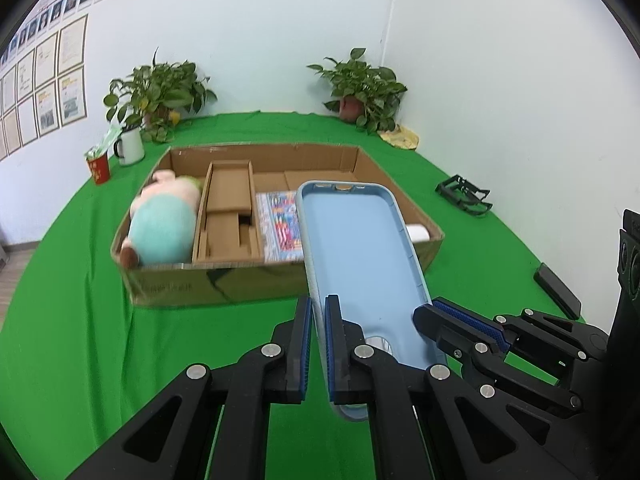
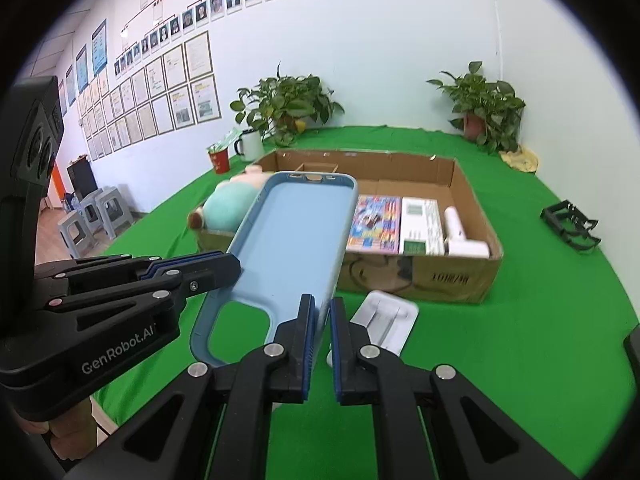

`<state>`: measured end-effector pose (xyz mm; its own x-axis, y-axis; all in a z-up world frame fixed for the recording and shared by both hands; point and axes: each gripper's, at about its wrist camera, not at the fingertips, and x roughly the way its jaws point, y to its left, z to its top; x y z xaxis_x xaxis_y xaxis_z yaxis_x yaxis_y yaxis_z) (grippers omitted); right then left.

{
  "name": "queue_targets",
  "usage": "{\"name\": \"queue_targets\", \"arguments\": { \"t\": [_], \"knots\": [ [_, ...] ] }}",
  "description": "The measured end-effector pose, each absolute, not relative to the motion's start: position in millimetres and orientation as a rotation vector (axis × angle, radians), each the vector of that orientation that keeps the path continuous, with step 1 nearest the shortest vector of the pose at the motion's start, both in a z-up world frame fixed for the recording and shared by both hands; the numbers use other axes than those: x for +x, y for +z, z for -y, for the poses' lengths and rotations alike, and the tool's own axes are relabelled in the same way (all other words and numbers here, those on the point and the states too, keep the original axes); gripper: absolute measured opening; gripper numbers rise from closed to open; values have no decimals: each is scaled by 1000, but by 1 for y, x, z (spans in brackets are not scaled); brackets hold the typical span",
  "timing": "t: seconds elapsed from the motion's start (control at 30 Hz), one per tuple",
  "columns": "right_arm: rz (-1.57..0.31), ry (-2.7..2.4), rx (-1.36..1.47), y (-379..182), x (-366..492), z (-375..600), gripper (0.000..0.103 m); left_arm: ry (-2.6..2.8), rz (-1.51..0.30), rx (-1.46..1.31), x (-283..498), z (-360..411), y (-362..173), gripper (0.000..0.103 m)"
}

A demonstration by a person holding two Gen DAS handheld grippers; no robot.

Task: Organize objects
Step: 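Lift the phone case with both grippers and carry it over the cardboard box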

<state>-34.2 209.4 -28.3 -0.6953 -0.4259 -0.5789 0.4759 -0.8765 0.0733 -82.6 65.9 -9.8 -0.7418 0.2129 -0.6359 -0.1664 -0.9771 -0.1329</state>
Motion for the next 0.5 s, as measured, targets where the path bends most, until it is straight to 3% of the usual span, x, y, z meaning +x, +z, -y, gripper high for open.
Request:
{"name": "queue_targets", "arguments": {
  "t": [0.5],
  "knots": [
    [-98,-2524,754,7,-84,-207,7,2774,86,-941,-141,-61,33,3]
  ]
}}
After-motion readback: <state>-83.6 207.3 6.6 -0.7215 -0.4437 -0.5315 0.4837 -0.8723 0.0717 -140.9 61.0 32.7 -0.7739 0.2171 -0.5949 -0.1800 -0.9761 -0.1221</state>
